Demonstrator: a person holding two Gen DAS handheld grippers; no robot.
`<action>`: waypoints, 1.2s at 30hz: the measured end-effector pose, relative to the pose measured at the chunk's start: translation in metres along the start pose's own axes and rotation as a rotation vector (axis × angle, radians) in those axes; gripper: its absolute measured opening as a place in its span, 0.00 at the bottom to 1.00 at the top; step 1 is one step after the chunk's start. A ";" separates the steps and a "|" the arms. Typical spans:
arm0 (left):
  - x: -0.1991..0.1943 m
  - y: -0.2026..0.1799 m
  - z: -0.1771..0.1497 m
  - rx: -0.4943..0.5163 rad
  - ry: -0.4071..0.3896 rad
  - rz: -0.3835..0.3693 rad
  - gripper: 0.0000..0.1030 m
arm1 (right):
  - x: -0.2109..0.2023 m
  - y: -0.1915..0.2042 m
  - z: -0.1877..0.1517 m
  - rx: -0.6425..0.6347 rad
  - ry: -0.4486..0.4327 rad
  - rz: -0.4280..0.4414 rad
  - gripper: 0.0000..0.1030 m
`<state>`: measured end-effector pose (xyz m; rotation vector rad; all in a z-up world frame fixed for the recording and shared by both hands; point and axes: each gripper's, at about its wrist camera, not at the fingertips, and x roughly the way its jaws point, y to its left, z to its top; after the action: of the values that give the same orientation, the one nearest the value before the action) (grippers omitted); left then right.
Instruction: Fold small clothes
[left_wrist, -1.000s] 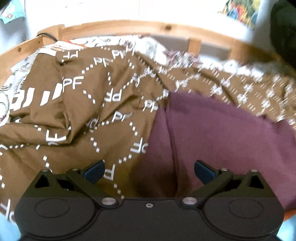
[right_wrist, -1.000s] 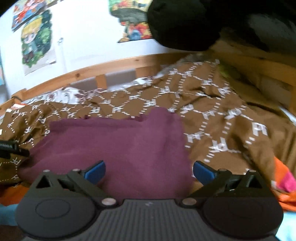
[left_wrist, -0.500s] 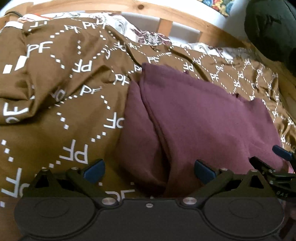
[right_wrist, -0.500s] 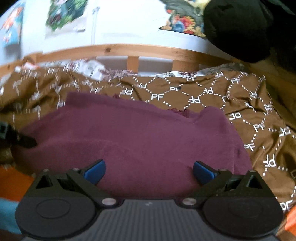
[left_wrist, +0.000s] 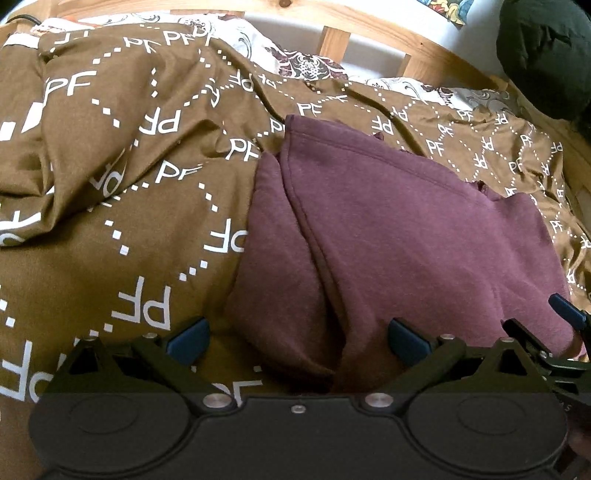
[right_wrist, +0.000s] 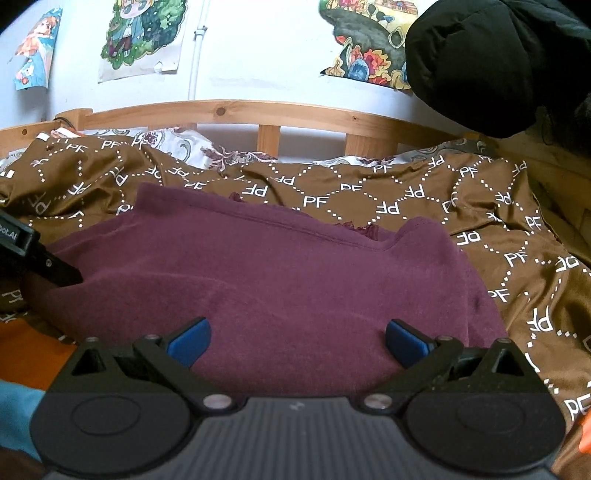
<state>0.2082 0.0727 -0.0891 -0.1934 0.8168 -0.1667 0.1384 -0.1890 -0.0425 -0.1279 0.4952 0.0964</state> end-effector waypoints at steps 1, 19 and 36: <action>0.001 0.001 0.000 0.000 -0.002 -0.002 0.99 | 0.000 0.000 -0.001 0.003 -0.004 0.000 1.00; -0.007 0.003 0.004 -0.047 -0.044 0.027 0.70 | -0.001 0.004 -0.007 -0.002 -0.023 -0.012 1.00; -0.028 -0.051 0.029 0.058 -0.001 0.117 0.10 | -0.006 -0.006 0.004 0.024 0.024 0.029 1.00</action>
<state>0.2072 0.0322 -0.0383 -0.0907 0.8193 -0.0799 0.1358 -0.1951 -0.0353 -0.0989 0.5224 0.1172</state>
